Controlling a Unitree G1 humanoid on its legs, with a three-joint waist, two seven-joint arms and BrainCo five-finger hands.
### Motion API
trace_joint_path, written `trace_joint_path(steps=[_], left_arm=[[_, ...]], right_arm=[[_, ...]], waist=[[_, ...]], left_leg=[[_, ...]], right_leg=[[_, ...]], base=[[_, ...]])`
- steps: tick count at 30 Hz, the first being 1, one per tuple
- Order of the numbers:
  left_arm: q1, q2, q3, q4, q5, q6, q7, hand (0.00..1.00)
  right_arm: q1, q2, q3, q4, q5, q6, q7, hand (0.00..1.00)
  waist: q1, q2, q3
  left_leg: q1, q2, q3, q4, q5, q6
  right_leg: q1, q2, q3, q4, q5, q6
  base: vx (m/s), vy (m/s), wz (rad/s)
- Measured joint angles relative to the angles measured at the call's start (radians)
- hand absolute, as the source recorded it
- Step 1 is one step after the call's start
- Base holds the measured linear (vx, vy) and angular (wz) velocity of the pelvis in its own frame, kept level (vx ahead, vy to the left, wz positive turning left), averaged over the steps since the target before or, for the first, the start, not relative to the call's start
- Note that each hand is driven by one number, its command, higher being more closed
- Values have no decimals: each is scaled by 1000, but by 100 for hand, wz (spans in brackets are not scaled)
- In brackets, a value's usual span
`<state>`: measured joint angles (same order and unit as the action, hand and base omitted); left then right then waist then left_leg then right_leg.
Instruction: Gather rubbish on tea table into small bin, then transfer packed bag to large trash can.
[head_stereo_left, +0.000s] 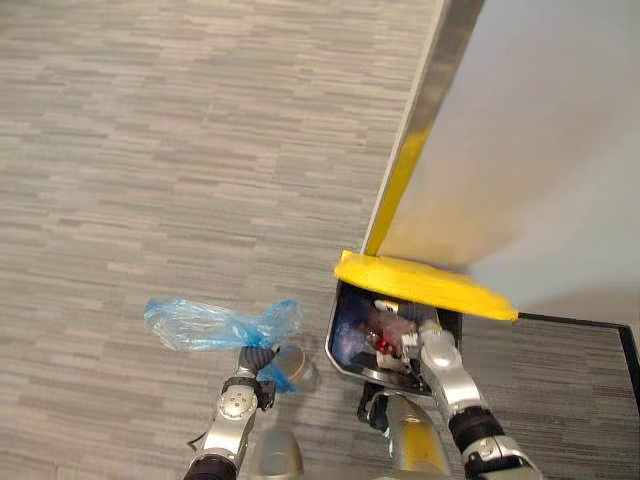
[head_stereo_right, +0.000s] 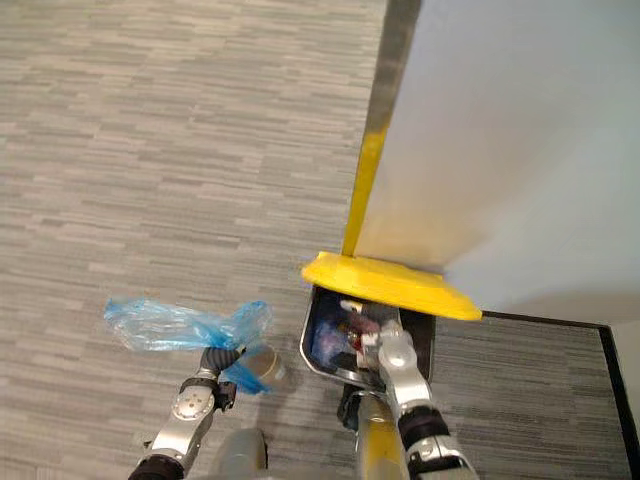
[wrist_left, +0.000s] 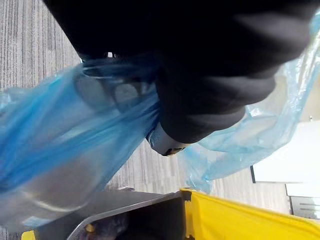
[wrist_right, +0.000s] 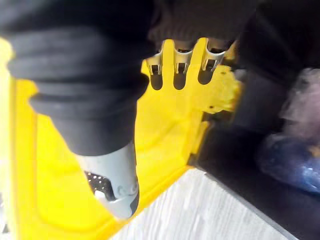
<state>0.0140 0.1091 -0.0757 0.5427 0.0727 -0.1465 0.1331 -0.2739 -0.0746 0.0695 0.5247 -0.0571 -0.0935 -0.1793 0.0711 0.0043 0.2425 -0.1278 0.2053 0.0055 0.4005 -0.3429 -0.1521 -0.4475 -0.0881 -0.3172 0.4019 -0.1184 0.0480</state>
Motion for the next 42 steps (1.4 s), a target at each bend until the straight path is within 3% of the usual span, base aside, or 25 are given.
trace_joint_path(steps=[5,11,19,24,31,36,42], left_arm=[[-31,43,-26,-8,-5,-15,1,100],[-34,63,-52,-65,-23,-19,1,100],[-34,96,-121,-96,-45,-32,-6,100],[-37,110,-186,-199,-89,-38,-32,100],[-88,105,-362,-340,-160,-56,-68,100],[-219,64,-511,-398,-219,-67,-73,100],[-345,13,-592,-393,-219,-70,-65,100]], right_arm=[[-91,-86,27,-23,-35,4,-3,0],[-136,-181,67,-72,-43,4,-13,0],[-169,-297,136,-72,-154,4,11,0],[-177,-316,138,-72,-191,4,32,0],[-236,-349,159,2,-270,16,50,0],[-294,-353,182,60,-300,34,50,0],[-357,-354,211,101,-307,52,51,0]], waist=[[3,-26,44],[-1,-29,71],[-6,-42,81],[-11,-53,89],[-40,-54,89],[-62,-54,89],[-87,-54,89]], left_leg=[[-46,0,-1,26,-2,2],[-51,4,-1,28,-2,3],[-50,3,-1,39,-16,23],[-47,4,-3,39,-15,21],[-29,-3,16,36,-16,22],[-12,-13,27,33,-19,28],[1,-20,47,38,-25,39]], right_leg=[[-30,21,41,-16,25,5],[-34,31,48,-21,42,-11],[-34,36,64,-18,47,-11],[-33,43,72,-20,42,4],[-26,43,91,-21,47,0],[-20,39,109,-22,52,-3],[-14,38,128,-25,65,-7]], base=[[-36,-13,0],[28,7,-3],[8,5,-3],[0,0,0],[12,22,-6],[15,31,-7],[-14,22,-7]])
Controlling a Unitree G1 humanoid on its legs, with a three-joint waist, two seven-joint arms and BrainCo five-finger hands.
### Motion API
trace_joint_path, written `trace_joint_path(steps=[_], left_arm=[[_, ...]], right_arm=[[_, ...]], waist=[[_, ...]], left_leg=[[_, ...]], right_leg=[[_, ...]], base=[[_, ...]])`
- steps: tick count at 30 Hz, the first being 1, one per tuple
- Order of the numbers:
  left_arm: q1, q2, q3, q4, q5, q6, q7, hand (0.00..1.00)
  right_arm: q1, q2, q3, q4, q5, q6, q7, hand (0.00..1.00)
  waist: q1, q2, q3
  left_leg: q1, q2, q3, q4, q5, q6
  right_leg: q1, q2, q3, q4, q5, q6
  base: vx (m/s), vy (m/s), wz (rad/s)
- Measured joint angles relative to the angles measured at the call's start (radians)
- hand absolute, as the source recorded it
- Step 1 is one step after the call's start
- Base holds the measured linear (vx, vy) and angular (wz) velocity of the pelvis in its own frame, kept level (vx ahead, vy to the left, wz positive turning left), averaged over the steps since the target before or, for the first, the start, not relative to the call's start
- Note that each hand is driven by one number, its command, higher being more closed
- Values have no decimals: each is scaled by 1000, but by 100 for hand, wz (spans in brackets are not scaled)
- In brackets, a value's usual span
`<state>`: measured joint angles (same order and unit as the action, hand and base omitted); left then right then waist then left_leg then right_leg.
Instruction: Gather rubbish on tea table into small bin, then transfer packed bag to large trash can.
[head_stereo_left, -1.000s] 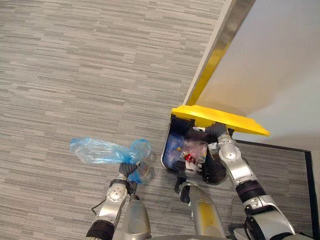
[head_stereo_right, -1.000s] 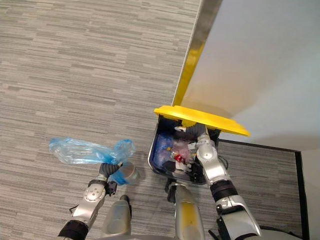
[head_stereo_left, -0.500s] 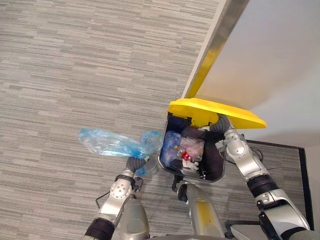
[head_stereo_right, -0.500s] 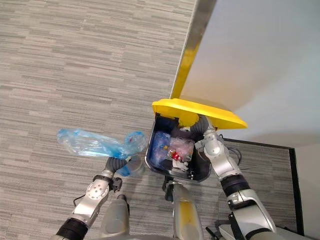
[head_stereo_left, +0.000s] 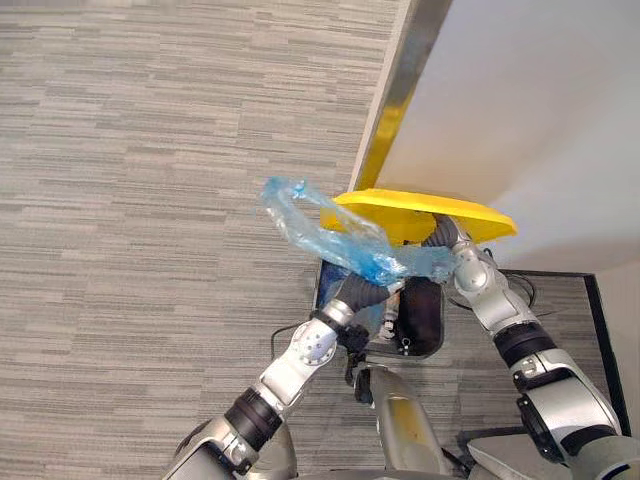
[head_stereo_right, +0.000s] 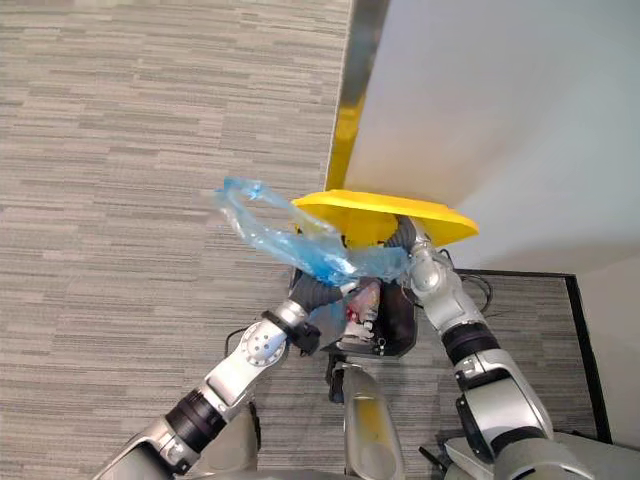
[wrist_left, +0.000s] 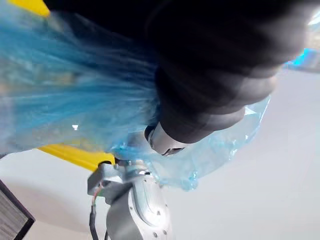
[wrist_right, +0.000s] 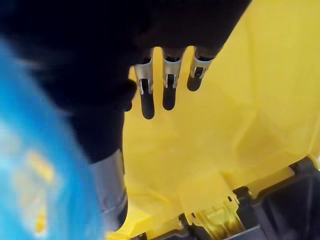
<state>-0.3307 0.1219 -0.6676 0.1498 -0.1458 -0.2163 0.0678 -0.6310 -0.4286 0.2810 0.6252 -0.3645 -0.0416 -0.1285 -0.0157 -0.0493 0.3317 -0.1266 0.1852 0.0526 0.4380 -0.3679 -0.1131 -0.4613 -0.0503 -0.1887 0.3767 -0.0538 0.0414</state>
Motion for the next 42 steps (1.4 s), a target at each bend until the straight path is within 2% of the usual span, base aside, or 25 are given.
trace_joint_path(steps=[5,9,13,16,24,33,34,42], left_arm=[[-70,-14,-32,21,3,0,6,100],[-148,-62,-32,95,22,-1,25,100],[-206,-74,-34,205,65,16,30,100],[-244,-81,-27,258,93,21,48,100],[-391,-149,91,442,166,55,93,100],[-438,-154,182,572,234,91,112,100],[-439,-156,194,578,256,93,112,0],[-449,-159,238,647,381,131,111,0]], right_arm=[[-18,-7,8,0,0,9,0,0],[-54,-37,2,-5,0,8,0,0],[-67,-52,-16,-17,0,9,0,0],[-86,-53,-37,-26,0,13,-3,0],[-171,-50,-34,-115,-2,22,-27,0],[-215,2,63,-277,-70,23,-47,0],[-226,12,78,-290,-78,22,-47,0],[-243,32,92,-309,-90,16,-48,0]], waist=[[-15,2,13],[-24,9,59],[-26,9,104],[-21,8,111],[-22,9,148],[-23,9,154],[-22,9,154],[-22,9,155]], left_leg=[[-2,-5,4,13,-6,7],[-41,-6,3,53,-16,11],[-93,5,7,111,-33,1],[-155,6,13,159,-50,3],[-287,23,36,271,-90,17],[-353,41,47,287,-93,16],[-364,43,47,298,-97,14],[-383,45,46,338,-116,20]], right_leg=[[-1,-1,9,-2,6,6],[-18,4,20,-16,15,23],[-52,14,29,-10,35,4],[-111,13,39,14,37,1],[-216,21,63,18,72,-5],[-277,32,67,9,84,-16],[-285,35,66,15,84,-16],[-297,31,70,35,83,-17]], base=[[-34,9,-4],[-56,6,-4],[-22,2,-8],[-32,6,-10],[-24,18,-14],[25,-11,-5],[34,-10,-4],[3,0,0]])
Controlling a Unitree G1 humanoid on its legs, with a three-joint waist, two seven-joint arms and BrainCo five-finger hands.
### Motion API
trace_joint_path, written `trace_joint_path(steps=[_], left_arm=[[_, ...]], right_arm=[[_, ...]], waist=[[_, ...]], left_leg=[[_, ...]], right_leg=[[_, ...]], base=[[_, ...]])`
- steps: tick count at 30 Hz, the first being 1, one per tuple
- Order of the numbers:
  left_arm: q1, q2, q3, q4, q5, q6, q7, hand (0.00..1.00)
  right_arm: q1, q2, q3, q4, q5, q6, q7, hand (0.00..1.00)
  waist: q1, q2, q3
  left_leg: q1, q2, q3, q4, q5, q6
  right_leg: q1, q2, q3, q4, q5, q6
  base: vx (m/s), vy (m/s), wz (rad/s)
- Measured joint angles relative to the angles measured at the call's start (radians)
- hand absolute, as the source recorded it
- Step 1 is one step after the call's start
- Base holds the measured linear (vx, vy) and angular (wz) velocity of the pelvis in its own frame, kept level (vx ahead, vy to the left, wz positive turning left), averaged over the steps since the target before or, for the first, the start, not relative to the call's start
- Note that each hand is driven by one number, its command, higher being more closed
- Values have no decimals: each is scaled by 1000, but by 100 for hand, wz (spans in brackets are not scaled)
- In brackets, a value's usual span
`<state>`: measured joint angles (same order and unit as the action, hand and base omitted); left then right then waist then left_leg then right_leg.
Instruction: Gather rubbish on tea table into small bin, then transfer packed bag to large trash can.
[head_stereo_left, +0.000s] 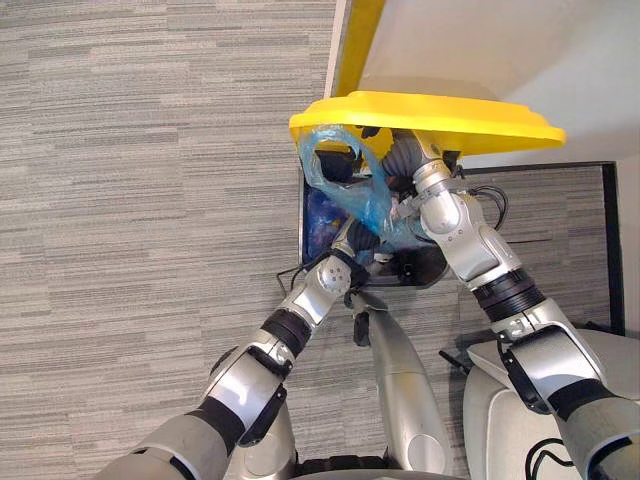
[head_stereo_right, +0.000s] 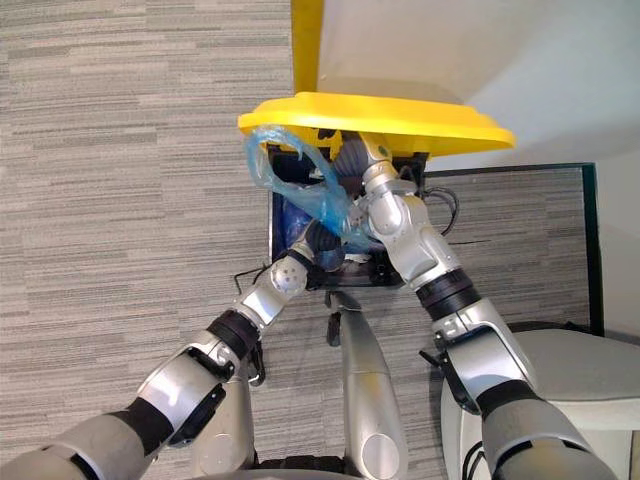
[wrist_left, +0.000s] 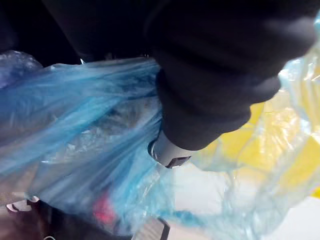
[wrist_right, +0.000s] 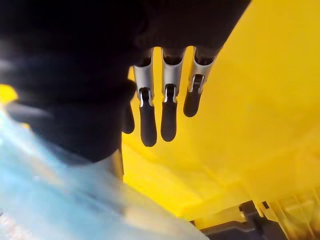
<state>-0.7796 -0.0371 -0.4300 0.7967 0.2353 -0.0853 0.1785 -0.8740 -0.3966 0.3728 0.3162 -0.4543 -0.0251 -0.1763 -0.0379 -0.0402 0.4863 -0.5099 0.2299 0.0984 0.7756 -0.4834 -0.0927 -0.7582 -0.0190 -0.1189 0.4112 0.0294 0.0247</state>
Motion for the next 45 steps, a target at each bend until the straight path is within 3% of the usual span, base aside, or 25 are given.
trace_joint_path(steps=[14,21,27,31,37,45], left_arm=[[59,-1,-46,-2,23,-10,-5,0],[122,3,-85,-2,20,-13,-26,0],[200,83,-85,-61,-4,-37,-47,0],[370,166,-28,-173,-50,-58,-60,0],[608,244,125,-311,-158,-81,-90,0],[820,252,373,-261,-200,-86,-104,0]], right_arm=[[128,-3,-1,-34,-37,-14,3,0],[236,-6,-6,98,-108,-6,13,0],[364,-3,-73,103,-122,-8,30,0],[497,15,-136,103,-137,-8,45,0],[679,77,-212,68,-137,-9,61,0],[798,149,-257,46,-123,-32,95,0]], waist=[[9,1,-2],[19,2,-4],[24,2,-5],[26,6,-88],[27,14,-158],[28,17,-216]], left_leg=[[78,-6,-2,-18,2,0],[142,-37,-31,-103,45,-16],[220,-43,-55,-186,87,-23],[270,-53,-60,-261,109,-20],[392,-61,-56,-378,155,-23],[491,-74,-45,-464,187,-25]], right_leg=[[72,-4,1,-3,-1,0],[136,-21,-20,-38,0,0],[215,-28,-50,-77,-1,1],[260,-24,-58,-124,-3,6],[349,-30,-68,-154,-8,11],[404,-38,-61,-154,-26,34]], base=[[-3,0,1],[2,-17,15],[24,-41,17],[25,-23,8],[49,0,7],[-2,-3,0]])
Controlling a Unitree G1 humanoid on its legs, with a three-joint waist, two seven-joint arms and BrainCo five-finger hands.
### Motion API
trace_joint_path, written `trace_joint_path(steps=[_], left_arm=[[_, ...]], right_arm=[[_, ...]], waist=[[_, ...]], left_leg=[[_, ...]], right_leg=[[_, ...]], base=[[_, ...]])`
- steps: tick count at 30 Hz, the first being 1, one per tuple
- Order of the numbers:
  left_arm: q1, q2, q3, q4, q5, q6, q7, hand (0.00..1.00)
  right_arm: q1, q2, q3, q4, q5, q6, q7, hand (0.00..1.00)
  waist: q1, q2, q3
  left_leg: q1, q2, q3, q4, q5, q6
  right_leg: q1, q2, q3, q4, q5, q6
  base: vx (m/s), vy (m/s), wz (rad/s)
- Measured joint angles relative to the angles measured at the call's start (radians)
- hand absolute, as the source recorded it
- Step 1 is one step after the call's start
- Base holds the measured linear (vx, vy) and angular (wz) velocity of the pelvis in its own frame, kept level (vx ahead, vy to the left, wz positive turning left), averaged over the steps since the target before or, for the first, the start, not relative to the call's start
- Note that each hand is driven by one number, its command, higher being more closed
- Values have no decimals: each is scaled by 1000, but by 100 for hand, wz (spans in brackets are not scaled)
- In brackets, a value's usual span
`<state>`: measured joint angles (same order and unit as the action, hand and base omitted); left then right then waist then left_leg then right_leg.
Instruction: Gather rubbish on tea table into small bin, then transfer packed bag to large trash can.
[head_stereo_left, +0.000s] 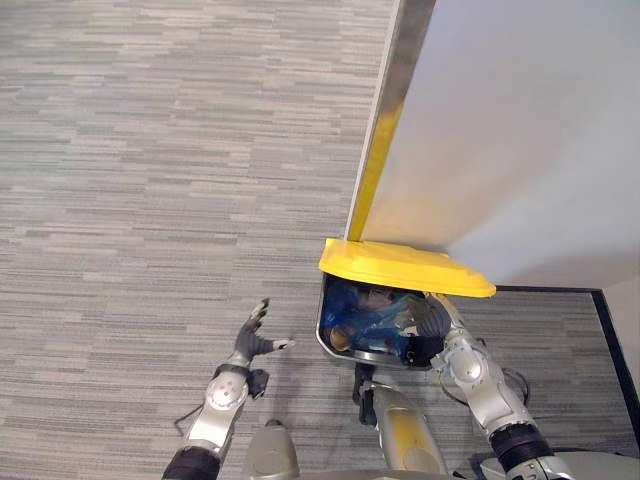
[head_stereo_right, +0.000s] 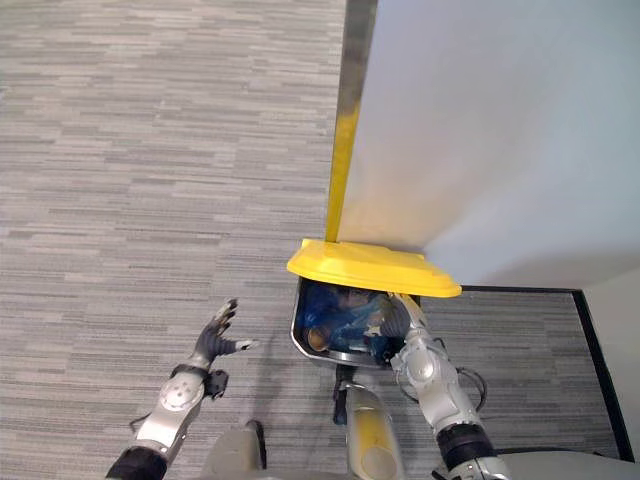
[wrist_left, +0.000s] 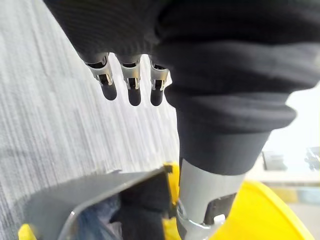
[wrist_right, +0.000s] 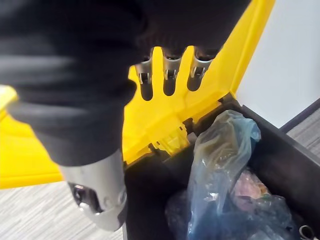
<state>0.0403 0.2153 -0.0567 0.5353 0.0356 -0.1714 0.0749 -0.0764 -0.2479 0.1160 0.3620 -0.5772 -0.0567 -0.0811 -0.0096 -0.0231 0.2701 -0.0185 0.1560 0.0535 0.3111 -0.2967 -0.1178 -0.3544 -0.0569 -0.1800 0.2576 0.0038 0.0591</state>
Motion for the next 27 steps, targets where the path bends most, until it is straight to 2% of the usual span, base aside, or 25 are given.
trace_joint_path(steps=[4,11,13,14,15,16,17,18,19,20,21,22,23,24,26,27], left_arm=[[21,-19,103,161,-3,9,4,0],[56,-63,146,309,-2,15,20,0],[60,-79,147,331,-2,16,21,0],[63,-85,147,332,0,16,21,0],[58,-89,149,332,6,16,21,0],[58,-97,155,331,7,17,22,0],[56,-109,177,333,12,16,24,0],[57,-115,186,337,15,23,36,0],[61,-115,185,337,15,25,37,0],[73,-114,186,338,16,33,38,0],[72,-115,192,337,15,36,38,0],[60,-113,207,339,16,40,37,0],[56,-129,218,341,16,43,36,0],[57,-171,227,341,16,43,37,0],[53,-200,226,356,15,43,36,0],[43,-210,226,366,14,42,36,0]], right_arm=[[29,39,-2,7,28,-8,-1,0],[111,106,-9,98,77,-11,-2,0],[167,130,-37,116,110,-12,-4,0],[188,134,-45,129,124,-11,-4,0],[224,145,-68,131,156,-11,-5,0],[231,153,-77,134,166,-11,-5,0],[250,169,-88,155,191,-11,-7,0],[276,184,-109,186,215,-10,-7,0],[286,192,-123,199,229,-11,-8,0],[288,202,-141,223,235,-9,-11,0],[289,205,-151,249,246,-12,-12,0],[283,207,-160,265,256,-11,-13,0],[277,208,-166,278,258,-11,-17,0],[266,197,-199,300,266,-11,-31,0],[252,192,-227,342,277,-9,-42,0],[245,190,-239,378,298,-5,-50,0]], waist=[[0,-7,-5],[1,-35,-20],[-2,-37,-20],[-4,-40,-20],[-2,-44,-24],[1,-23,-25],[-3,-34,-28],[-6,-45,-33],[-2,-51,-40],[3,-64,-52],[12,-74,-60],[22,-89,-71],[31,-73,-78],[41,-28,-103],[40,7,-122],[34,13,-128]], left_leg=[[44,-9,25,-6,-4,6],[85,-34,69,-9,-14,20],[81,-35,83,39,-32,26],[75,-37,86,65,-38,26],[59,-30,91,83,-38,33],[48,-11,104,76,-30,39],[35,-6,111,74,-22,37],[37,-4,112,74,-18,36],[36,-4,115,75,-18,35],[29,0,123,77,-14,29],[17,6,131,82,-11,22],[14,5,144,83,0,5],[14,9,153,63,8,-8],[15,32,185,1,46,-11],[20,41,201,-62,82,-9],[36,40,201,-108,109,-4]], right_leg=[[17,0,27,17,-7,10],[19,1,87,33,-4,13],[19,0,101,50,-3,24],[18,-7,106,53,3,37],[20,-6,106,20,22,91],[5,-8,104,37,34,91],[-60,-24,98,301,-35,0],[-65,-48,98,488,-101,-17],[-55,-60,101,541,-120,-11],[-8,-88,103,592,-185,-1],[30,-103,103,558,-245,25],[43,-98,86,498,-267,14],[52,-79,77,449,-271,8],[79,-37,68,310,-254,-21],[95,-7,71,217,-213,-46],[109,6,74,172,-186,-49]], base=[[-63,4,-16],[-79,21,-20],[-66,48,-21],[-101,73,-18],[-113,53,-21],[-141,-32,-21],[-133,-65,-14],[-125,-69,-9],[-73,-60,-13],[-32,-126,-21],[9,-195,-27],[30,-173,-32],[28,-171,-59],[-14,-110,-61],[-60,-71,-44],[-99,-28,-20]])
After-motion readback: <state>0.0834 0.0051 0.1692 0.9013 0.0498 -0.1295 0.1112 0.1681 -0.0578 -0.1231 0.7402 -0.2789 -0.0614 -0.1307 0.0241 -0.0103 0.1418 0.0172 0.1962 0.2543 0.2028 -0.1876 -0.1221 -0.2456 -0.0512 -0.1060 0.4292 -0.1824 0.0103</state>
